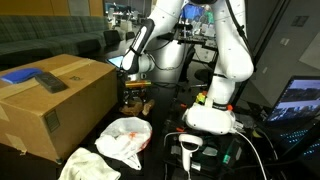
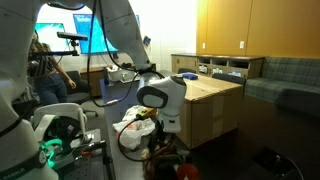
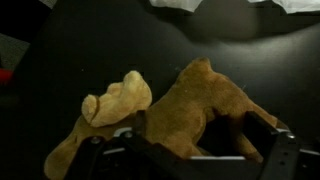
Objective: Pick the objects on the box and put them on the table, then pick the objects on the table and put them on the box
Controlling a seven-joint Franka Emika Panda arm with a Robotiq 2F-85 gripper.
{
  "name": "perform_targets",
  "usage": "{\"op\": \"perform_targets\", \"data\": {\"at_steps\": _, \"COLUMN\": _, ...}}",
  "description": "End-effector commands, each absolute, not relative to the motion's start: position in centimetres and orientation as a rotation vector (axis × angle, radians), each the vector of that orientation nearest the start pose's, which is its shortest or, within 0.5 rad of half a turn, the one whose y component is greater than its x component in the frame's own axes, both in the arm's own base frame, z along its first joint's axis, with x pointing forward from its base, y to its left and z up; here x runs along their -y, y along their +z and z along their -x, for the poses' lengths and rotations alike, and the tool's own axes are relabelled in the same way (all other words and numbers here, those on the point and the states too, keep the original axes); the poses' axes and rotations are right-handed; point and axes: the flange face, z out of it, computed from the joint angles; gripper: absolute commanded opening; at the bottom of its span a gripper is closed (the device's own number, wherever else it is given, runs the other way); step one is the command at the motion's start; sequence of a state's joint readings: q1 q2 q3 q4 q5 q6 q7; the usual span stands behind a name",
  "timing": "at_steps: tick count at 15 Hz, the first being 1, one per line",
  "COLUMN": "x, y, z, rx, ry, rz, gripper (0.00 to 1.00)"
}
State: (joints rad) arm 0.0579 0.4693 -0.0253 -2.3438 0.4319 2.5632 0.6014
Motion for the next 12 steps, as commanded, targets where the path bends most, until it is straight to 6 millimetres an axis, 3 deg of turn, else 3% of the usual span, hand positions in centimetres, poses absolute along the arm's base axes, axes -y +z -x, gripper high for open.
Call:
{"op": "perform_targets", "data": {"at_steps": 1, "x": -0.7, "y": 10.0, "z": -47.1, "rx": -1.448, "ry": 0.384, "rz": 2.677, "gripper": 1.0}}
{"op": "perform_targets", "data": {"at_steps": 7, "x": -0.5, "y": 8.8, "z": -47.1, "rx": -1.499, "ry": 0.337, "rz": 2.668, "gripper": 1.0}}
{"op": "perform_targets", "data": {"at_steps": 9, "x": -0.8, "y": 8.7, "z": -47.0, "rx": -1.516, "ry": 0.336, "rz": 2.671, "gripper": 0.75}}
{"op": "perform_targets", "data": {"at_steps": 12, "x": -1.2, "y": 8.6, "z": -46.9, "rx": -1.54, "ry": 0.338, "rz": 2.667, "gripper": 0.52}}
